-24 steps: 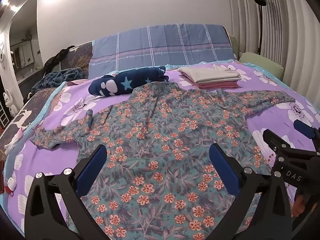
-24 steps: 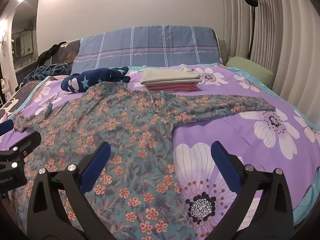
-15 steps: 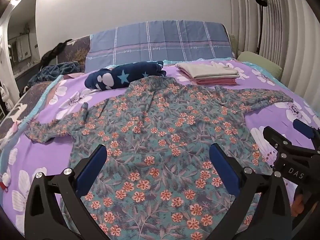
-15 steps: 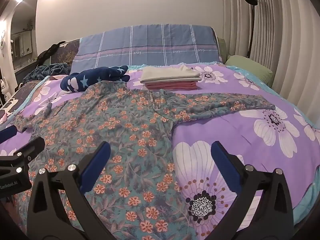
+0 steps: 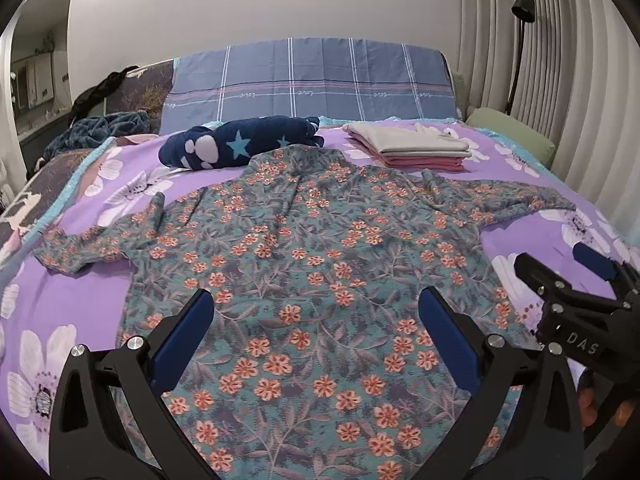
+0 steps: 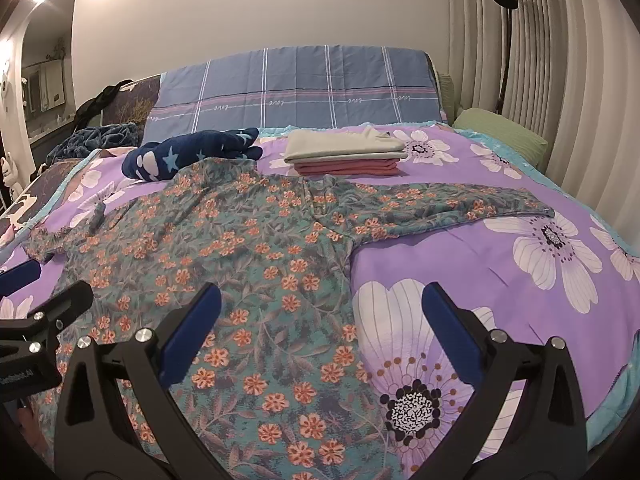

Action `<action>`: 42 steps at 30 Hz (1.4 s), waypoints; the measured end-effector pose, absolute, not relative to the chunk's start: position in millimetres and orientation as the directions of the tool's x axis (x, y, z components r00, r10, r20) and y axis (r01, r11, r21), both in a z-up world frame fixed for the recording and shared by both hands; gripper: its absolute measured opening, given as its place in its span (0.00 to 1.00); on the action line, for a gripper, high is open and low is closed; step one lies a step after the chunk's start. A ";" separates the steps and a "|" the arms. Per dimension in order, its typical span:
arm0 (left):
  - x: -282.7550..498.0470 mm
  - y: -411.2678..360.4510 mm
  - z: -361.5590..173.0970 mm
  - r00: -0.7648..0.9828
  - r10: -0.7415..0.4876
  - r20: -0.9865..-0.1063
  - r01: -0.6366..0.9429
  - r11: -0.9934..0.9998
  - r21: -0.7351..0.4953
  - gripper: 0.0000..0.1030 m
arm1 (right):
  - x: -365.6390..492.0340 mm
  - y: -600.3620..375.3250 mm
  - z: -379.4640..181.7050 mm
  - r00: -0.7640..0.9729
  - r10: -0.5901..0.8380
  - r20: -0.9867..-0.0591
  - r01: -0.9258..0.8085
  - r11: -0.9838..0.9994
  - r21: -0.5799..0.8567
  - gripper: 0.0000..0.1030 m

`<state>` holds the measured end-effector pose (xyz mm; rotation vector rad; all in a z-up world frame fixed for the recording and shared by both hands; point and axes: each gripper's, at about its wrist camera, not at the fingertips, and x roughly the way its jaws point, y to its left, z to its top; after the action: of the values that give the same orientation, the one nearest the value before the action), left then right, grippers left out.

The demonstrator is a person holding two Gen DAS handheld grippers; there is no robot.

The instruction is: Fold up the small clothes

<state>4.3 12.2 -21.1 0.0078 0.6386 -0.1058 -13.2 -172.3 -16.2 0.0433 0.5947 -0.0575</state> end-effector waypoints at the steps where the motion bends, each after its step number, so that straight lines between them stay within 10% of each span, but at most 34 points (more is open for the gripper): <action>1: 4.6 13.9 -20.4 0.799 -0.107 -0.592 0.103 0.994 -0.040 0.99 | -12.9 -172.3 -16.3 0.826 -0.044 -0.562 0.068 0.997 0.023 0.98; 42: 0.3 19.2 -13.8 0.835 -0.133 -0.534 0.138 0.990 -0.030 0.99 | -7.9 -171.7 -20.1 0.813 -0.046 -0.580 0.068 0.998 0.015 0.98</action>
<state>0.3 19.2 -13.8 0.0093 0.5643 -0.1431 -7.9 -171.7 -20.1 0.0357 0.6182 -0.0609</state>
